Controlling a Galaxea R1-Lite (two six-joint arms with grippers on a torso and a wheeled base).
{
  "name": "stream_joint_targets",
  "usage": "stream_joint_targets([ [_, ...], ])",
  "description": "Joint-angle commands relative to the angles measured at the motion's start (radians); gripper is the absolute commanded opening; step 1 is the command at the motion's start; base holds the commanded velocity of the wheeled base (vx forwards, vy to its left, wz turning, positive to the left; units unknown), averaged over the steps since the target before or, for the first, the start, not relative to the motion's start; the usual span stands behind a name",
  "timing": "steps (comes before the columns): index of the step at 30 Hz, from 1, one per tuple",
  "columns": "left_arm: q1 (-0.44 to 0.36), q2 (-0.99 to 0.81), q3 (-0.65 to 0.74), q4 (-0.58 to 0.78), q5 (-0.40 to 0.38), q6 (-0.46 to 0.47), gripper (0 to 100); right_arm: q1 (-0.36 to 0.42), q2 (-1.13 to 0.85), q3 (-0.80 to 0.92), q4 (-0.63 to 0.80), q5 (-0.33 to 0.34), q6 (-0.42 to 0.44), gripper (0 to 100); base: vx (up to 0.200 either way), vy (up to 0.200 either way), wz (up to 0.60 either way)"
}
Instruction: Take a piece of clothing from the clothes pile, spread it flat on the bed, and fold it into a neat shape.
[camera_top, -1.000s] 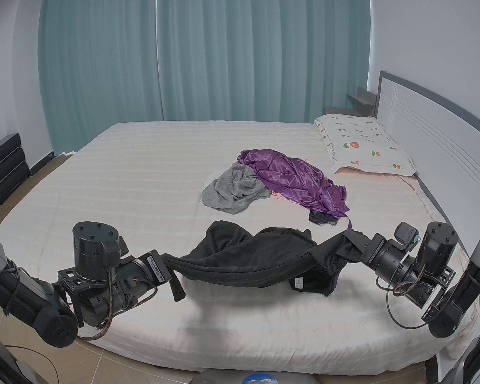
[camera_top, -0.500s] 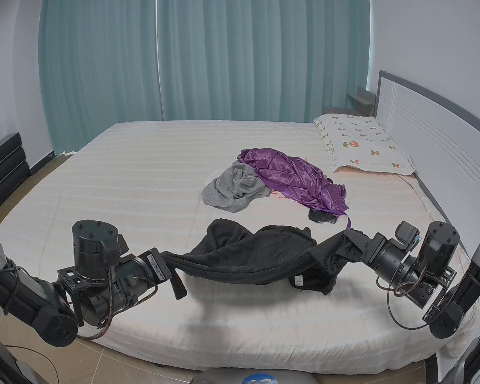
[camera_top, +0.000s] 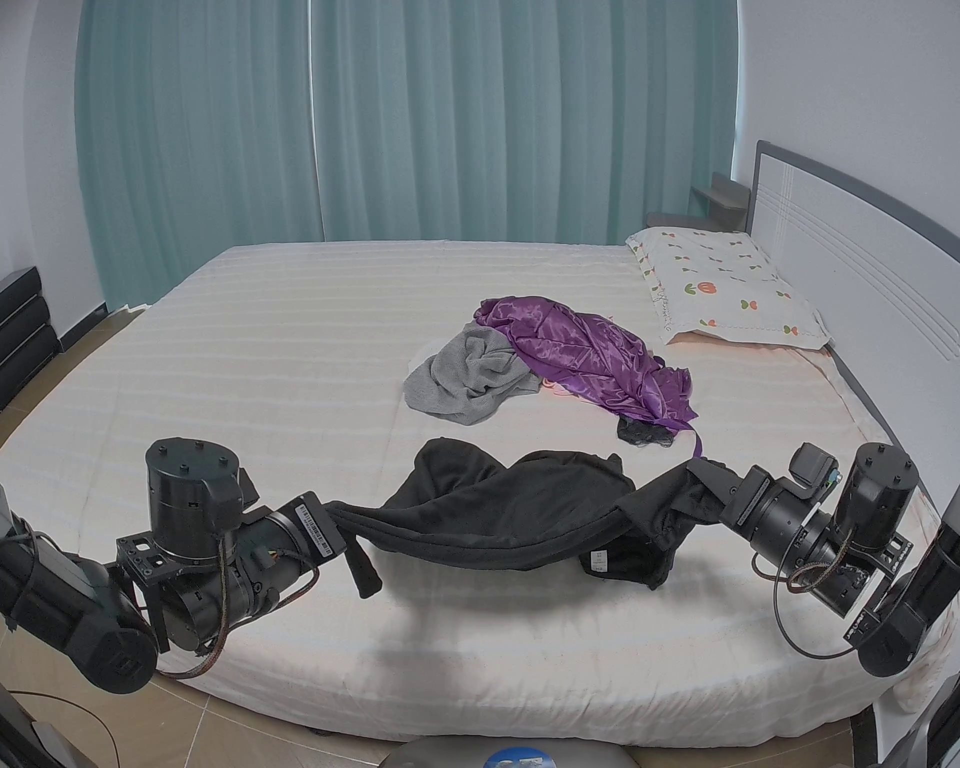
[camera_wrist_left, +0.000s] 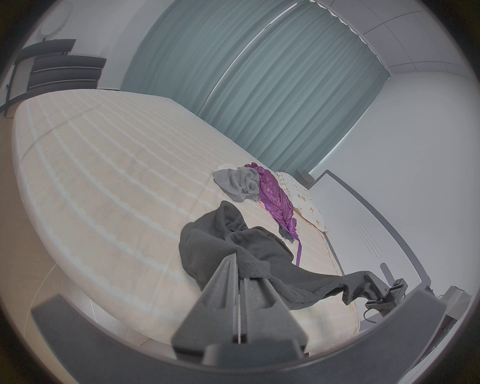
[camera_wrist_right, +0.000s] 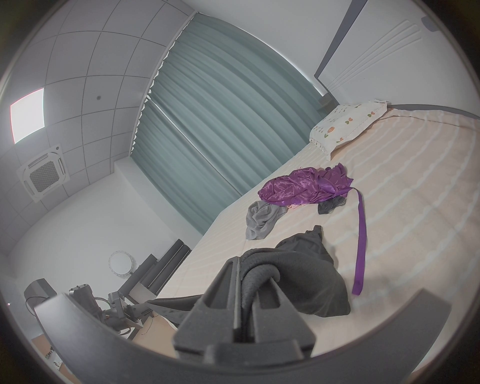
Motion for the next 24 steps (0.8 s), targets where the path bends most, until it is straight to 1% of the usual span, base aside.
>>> stream_joint_targets([
  [1, 0.001, 0.0, -0.002, 0.0, 0.001, -0.001, 0, 0.0, 0.001, 0.0, -0.001, 0.0, 0.0, 0, 0.0, 0.2, 0.0],
  [11, 0.001, 0.0, -0.002, 0.0, -0.001, -0.001, 0, -0.003, 0.006, -0.005, -0.001, 0.002, 0.02, 0, 0.0, 0.2, 0.0],
  [24, 0.004, -0.008, -0.003, 0.0, -0.002, -0.001, 0, -0.015, 0.006, -0.012, -0.002, 0.0, 0.022, 0, 0.0, 0.2, 0.0],
])
